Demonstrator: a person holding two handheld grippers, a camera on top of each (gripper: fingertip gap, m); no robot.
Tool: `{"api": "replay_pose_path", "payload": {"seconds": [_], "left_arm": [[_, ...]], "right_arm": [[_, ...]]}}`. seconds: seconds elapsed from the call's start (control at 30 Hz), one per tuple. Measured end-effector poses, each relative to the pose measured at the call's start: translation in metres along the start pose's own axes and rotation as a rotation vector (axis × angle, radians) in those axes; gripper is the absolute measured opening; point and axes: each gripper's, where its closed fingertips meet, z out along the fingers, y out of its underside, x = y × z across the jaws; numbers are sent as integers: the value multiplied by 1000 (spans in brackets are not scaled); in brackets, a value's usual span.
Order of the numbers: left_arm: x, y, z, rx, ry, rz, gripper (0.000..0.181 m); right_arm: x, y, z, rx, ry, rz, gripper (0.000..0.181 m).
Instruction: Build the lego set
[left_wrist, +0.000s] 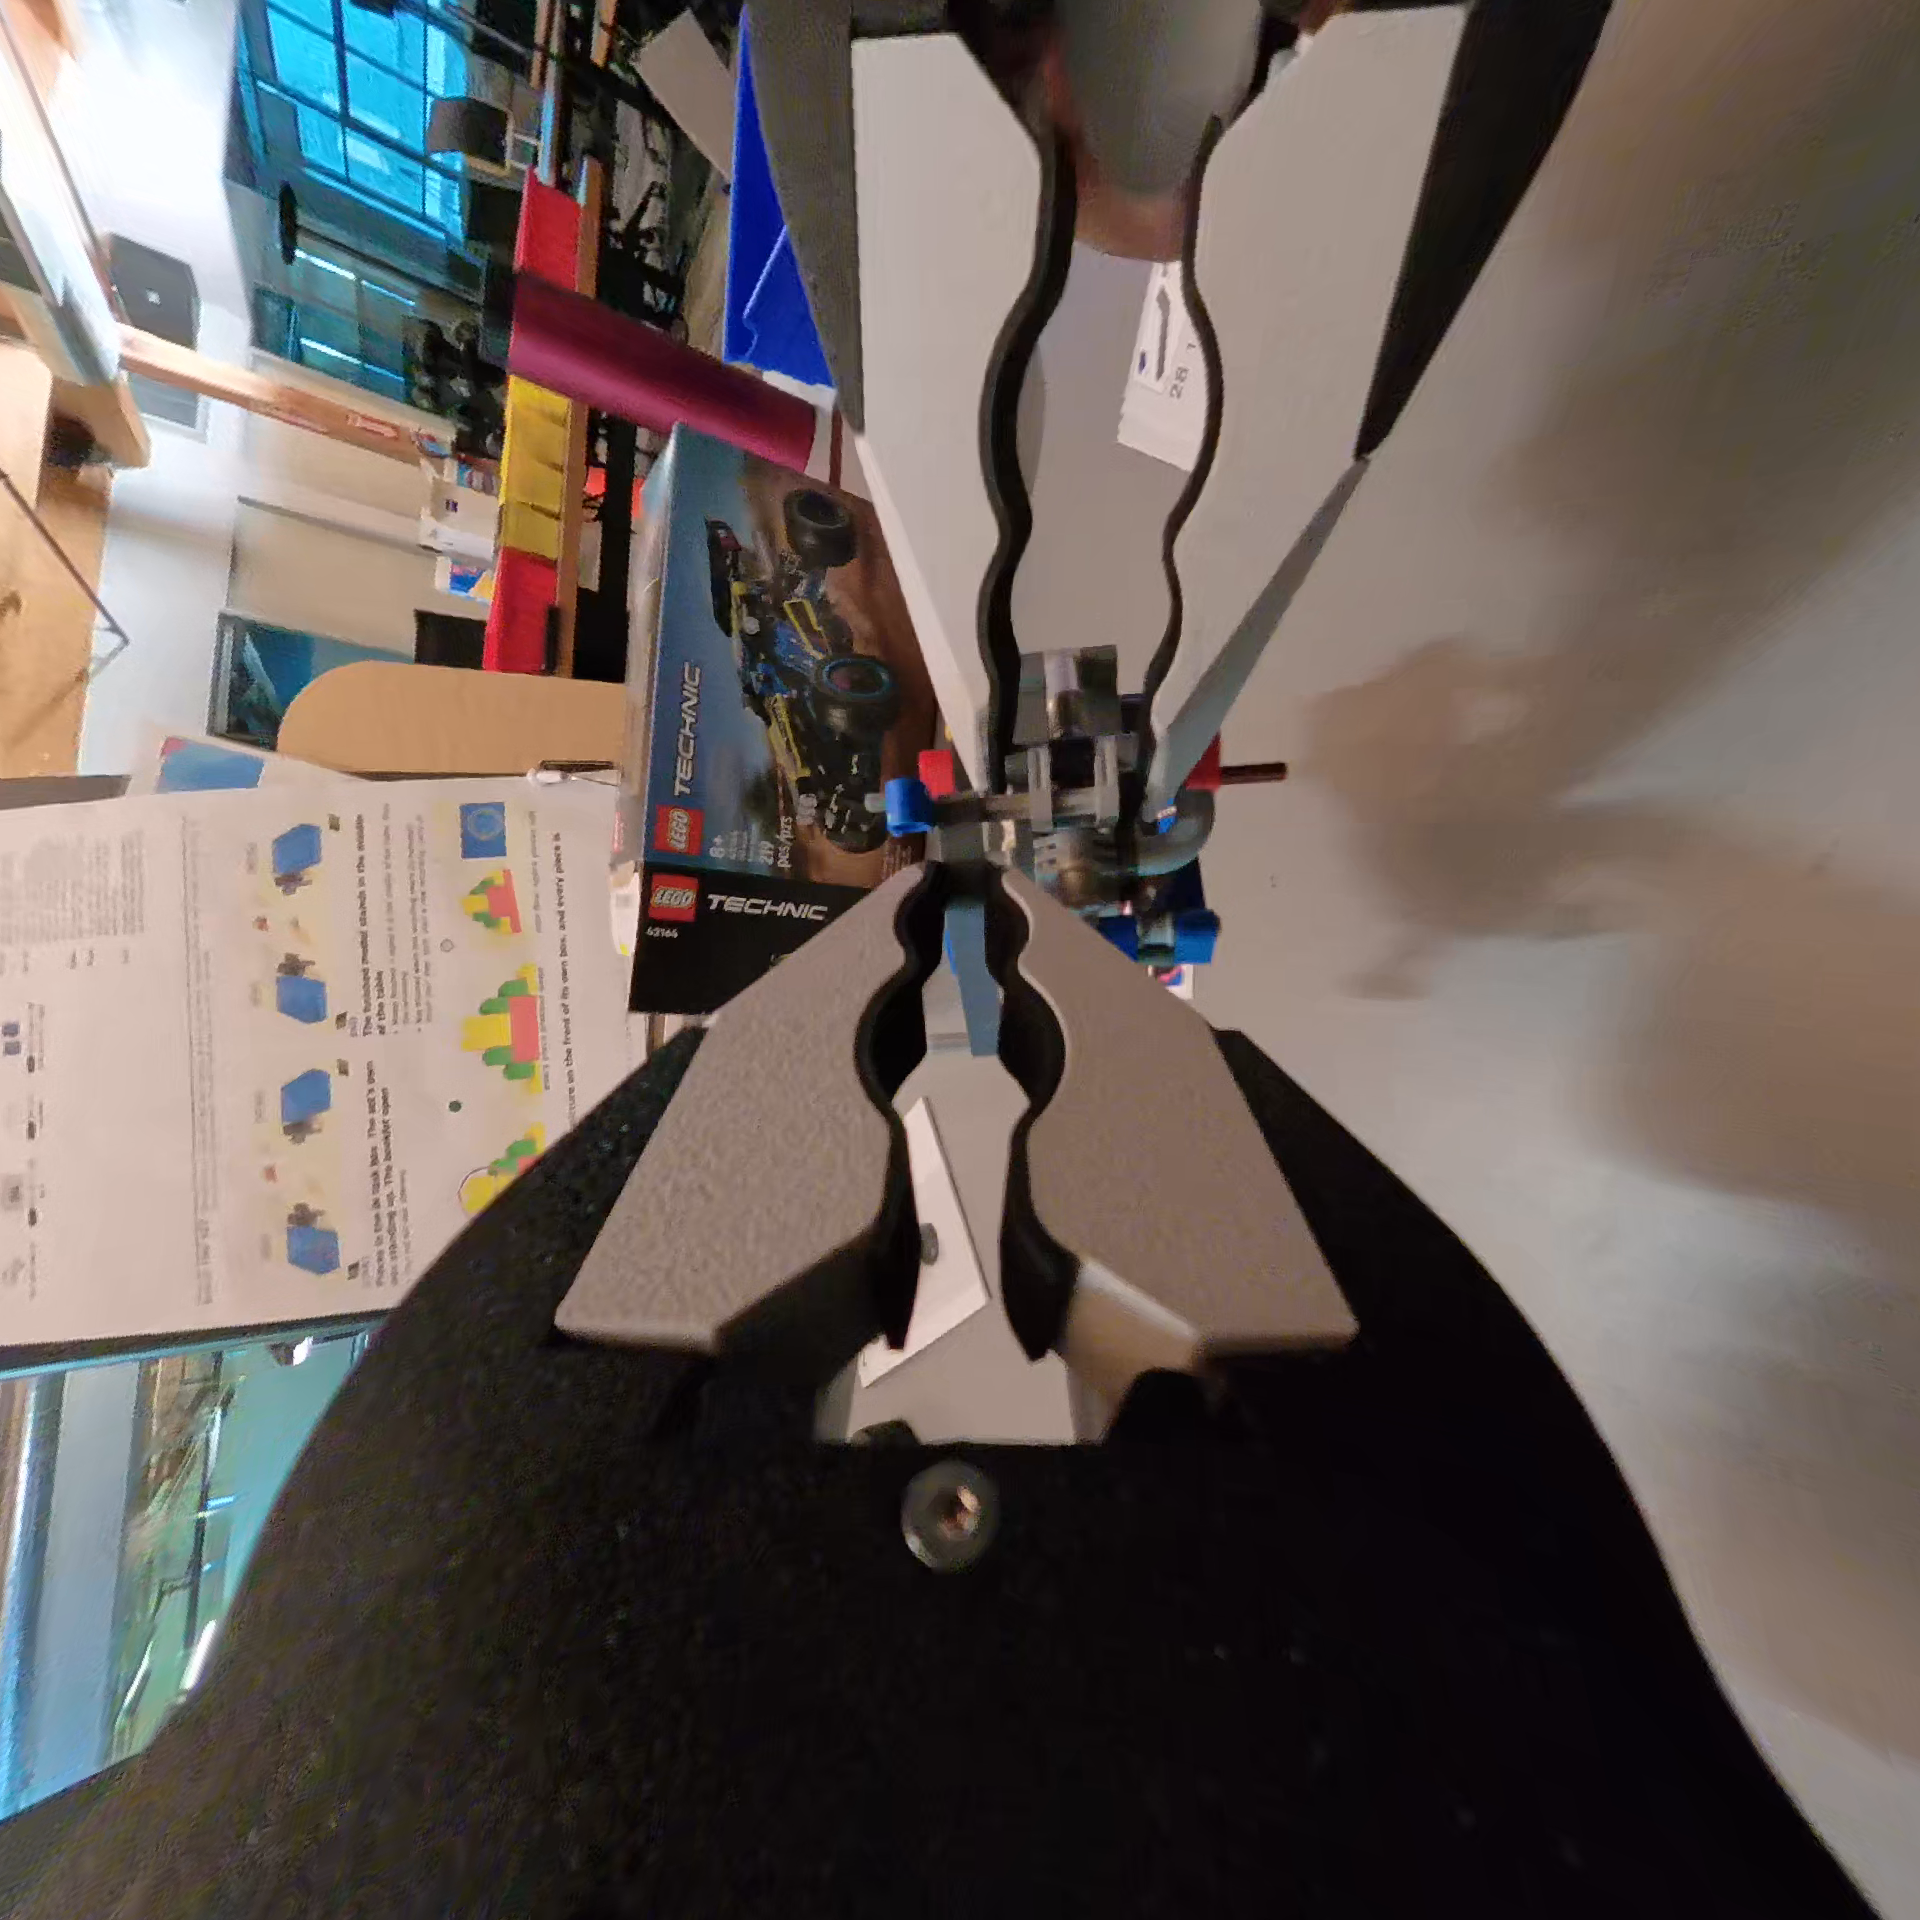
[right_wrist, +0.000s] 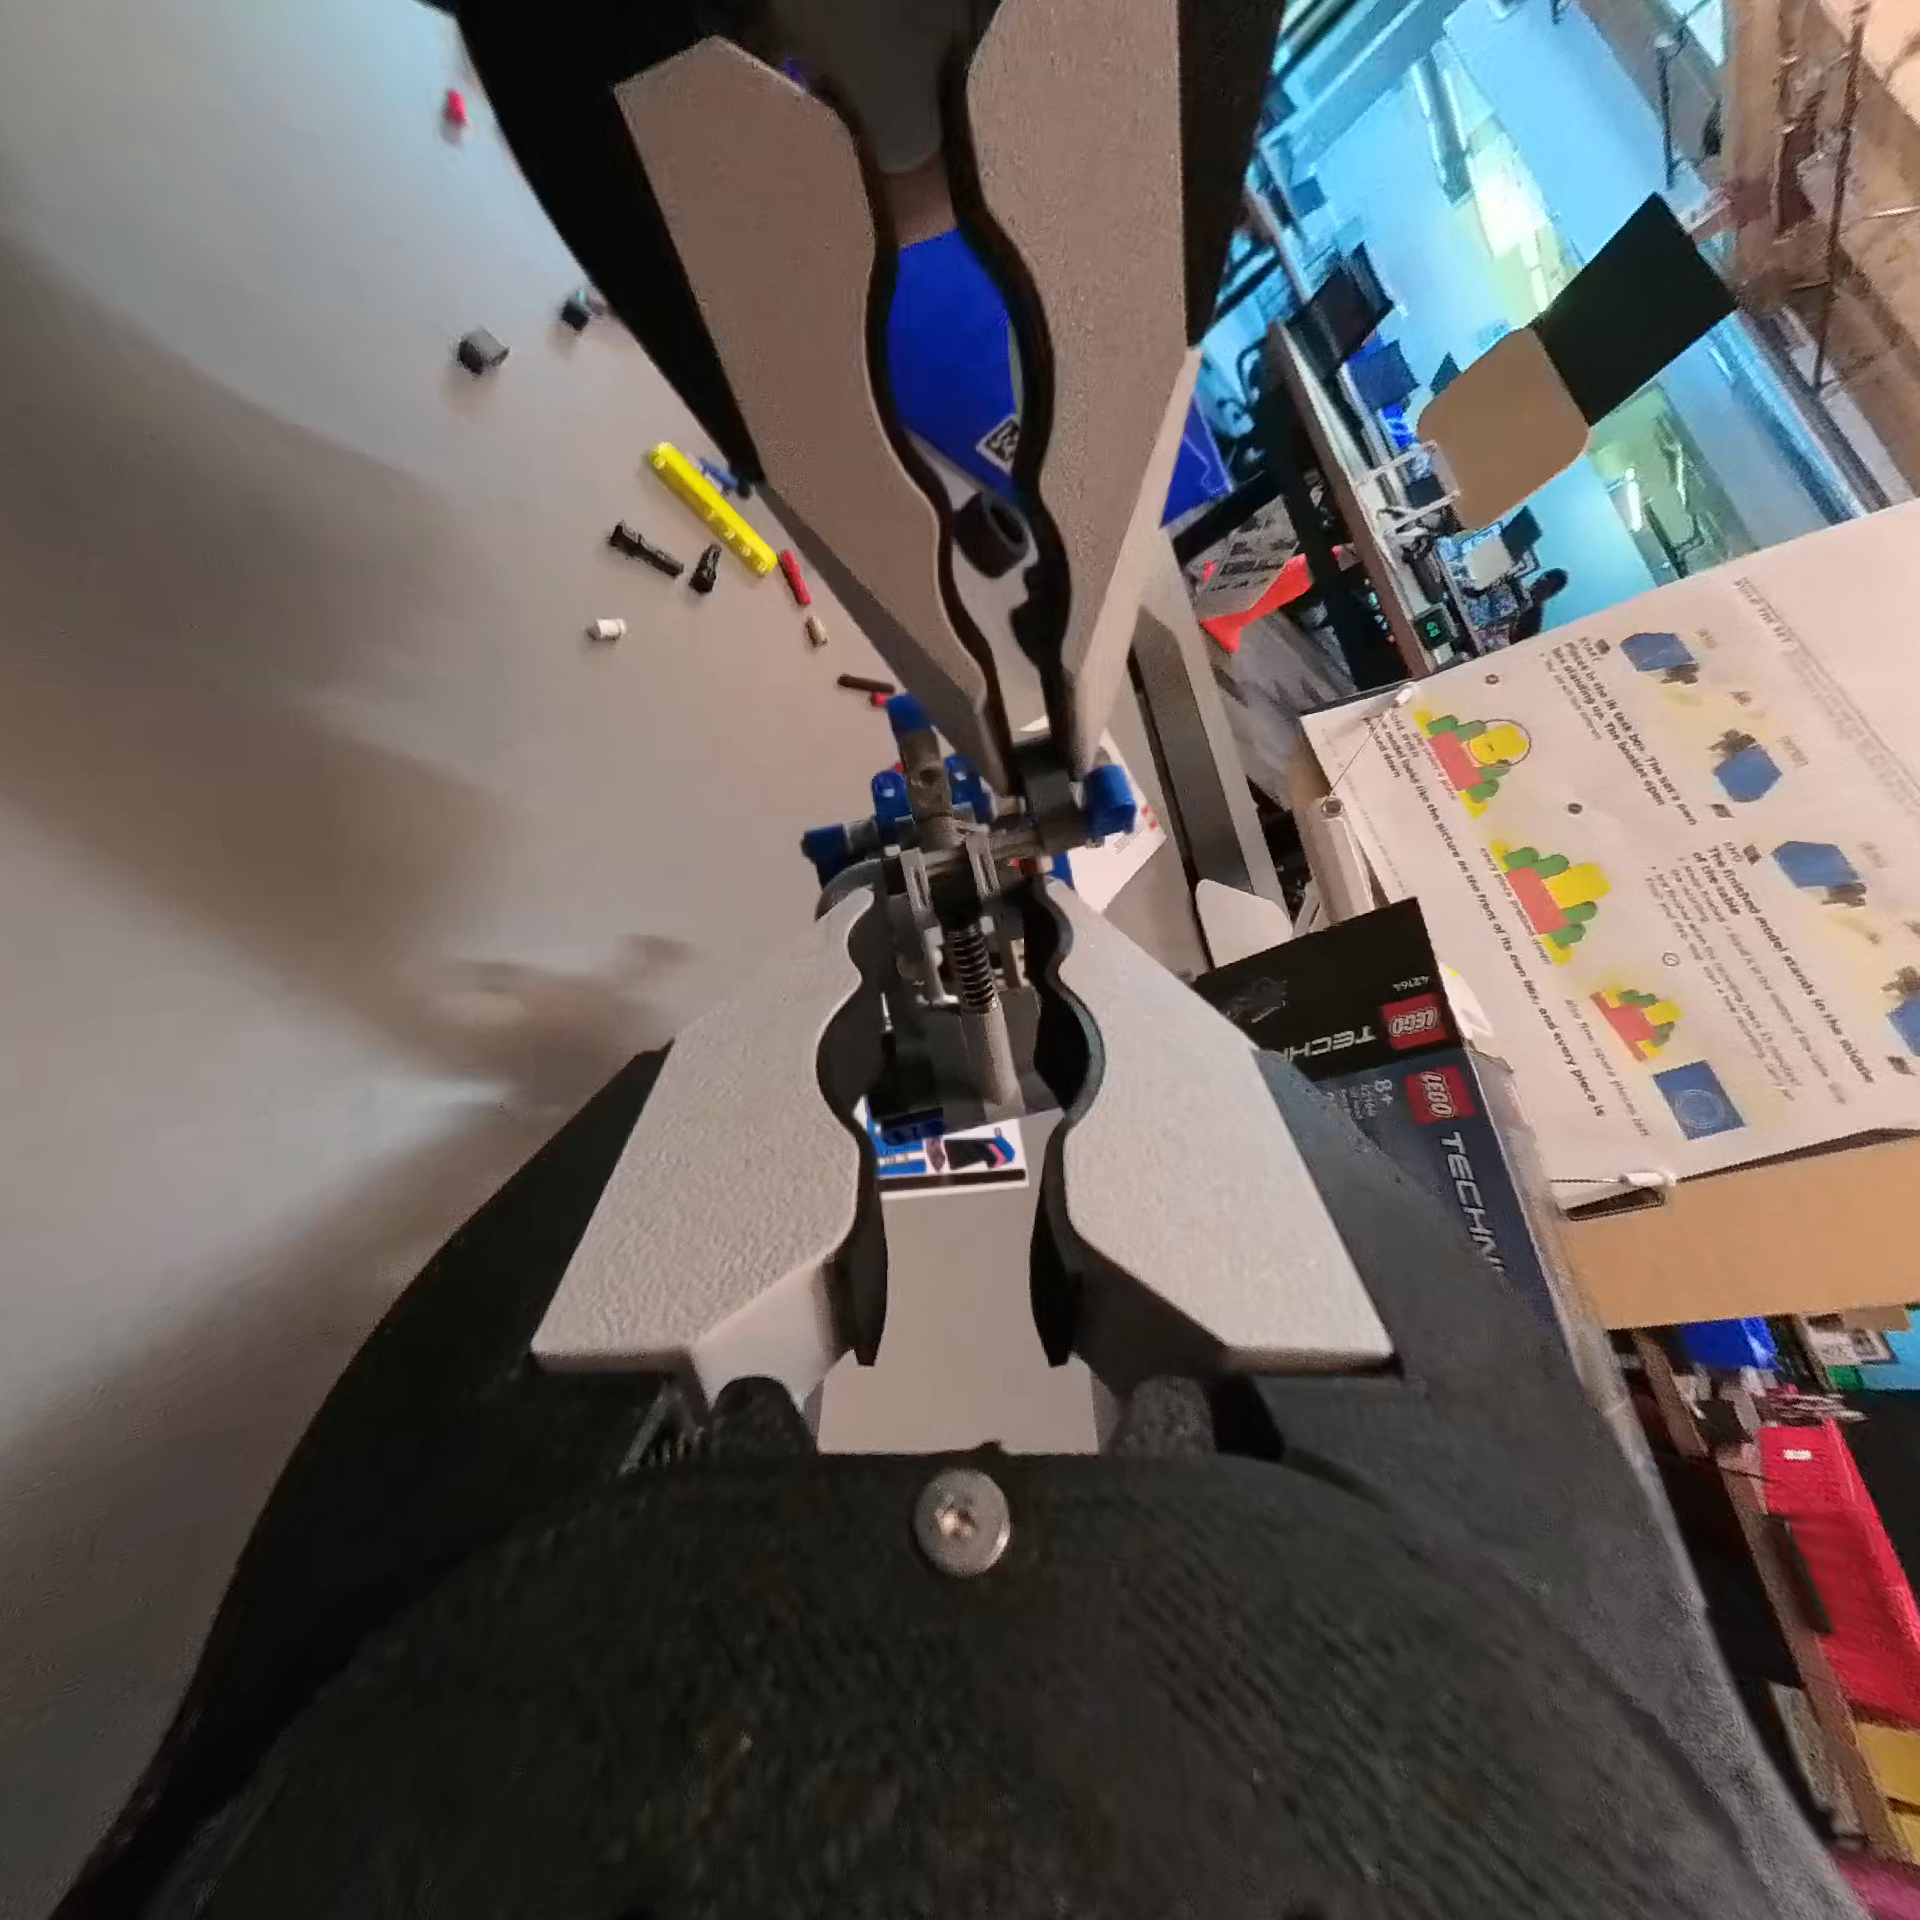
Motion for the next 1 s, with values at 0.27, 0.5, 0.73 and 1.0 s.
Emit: {"api": "replay_pose_path", "payload": {"seconds": [0.27, 0.5, 0.73, 1.0], "left_arm": [[1, 4, 2, 7, 54, -9, 4], [9, 3, 2, 28, 139, -16, 4], [22, 10, 5, 1, 279, -157, 5], [40, 17, 14, -31, 408, -373, 5]], "right_arm": [[1, 1, 3, -42, 1, -39, 23], [-8, 0, 2, 25, -85, 95, 23], [-16, 3, 3, 46, -155, 182, 23], [-33, 14, 11, -19, -248, 305, 23]]}}
